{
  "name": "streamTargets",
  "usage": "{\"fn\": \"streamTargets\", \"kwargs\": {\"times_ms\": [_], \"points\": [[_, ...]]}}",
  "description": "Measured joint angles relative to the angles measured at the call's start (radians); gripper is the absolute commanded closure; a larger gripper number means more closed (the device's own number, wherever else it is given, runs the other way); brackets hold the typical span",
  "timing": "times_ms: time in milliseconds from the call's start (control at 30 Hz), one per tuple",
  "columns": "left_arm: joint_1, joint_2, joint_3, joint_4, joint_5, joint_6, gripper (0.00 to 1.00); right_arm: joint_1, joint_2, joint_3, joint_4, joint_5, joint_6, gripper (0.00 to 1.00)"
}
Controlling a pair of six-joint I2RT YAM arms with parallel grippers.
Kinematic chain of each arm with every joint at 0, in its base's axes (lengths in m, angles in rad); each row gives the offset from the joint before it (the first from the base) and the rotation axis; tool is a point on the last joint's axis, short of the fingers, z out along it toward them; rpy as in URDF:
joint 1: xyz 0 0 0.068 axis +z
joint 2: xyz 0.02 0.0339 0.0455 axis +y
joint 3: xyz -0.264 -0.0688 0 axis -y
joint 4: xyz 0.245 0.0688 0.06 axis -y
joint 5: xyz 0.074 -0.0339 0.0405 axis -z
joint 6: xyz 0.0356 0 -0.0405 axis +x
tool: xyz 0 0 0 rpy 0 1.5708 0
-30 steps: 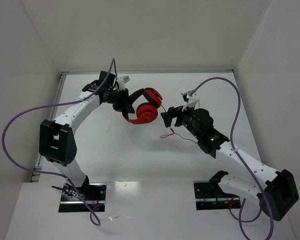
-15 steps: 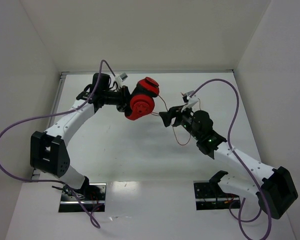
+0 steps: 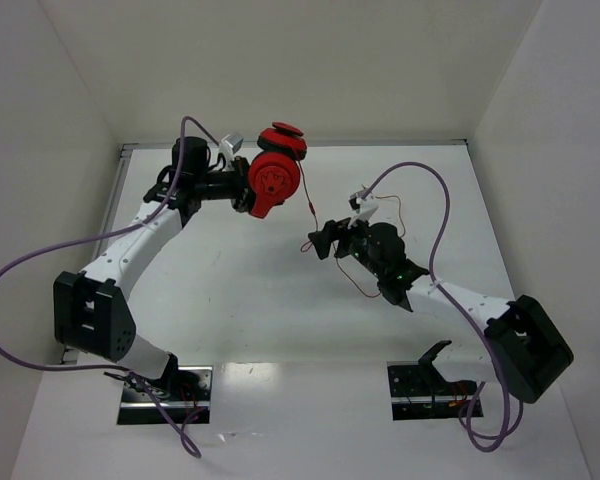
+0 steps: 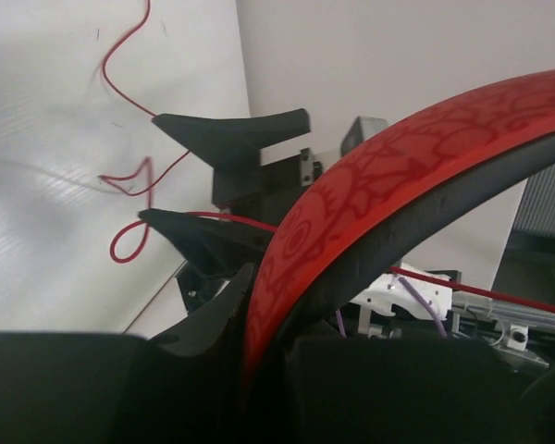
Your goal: Wrap the headphones
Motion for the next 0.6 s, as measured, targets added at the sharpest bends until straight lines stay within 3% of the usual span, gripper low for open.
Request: {"fn": "streamTargets", "kwargs": {"times_ms": [300,600], "points": [[0.025,-0.029,0.011,0.069,-0.001,-0.178,1.0,0.0,0.166,0.018,0.074,-0.024,0.002,0.15],[0.038,-0.058,0.087,0.105,-0.005,-0.236,1.0,0.0,0.184,0.014,0.123,-0.007,0.023,0.15]]}}
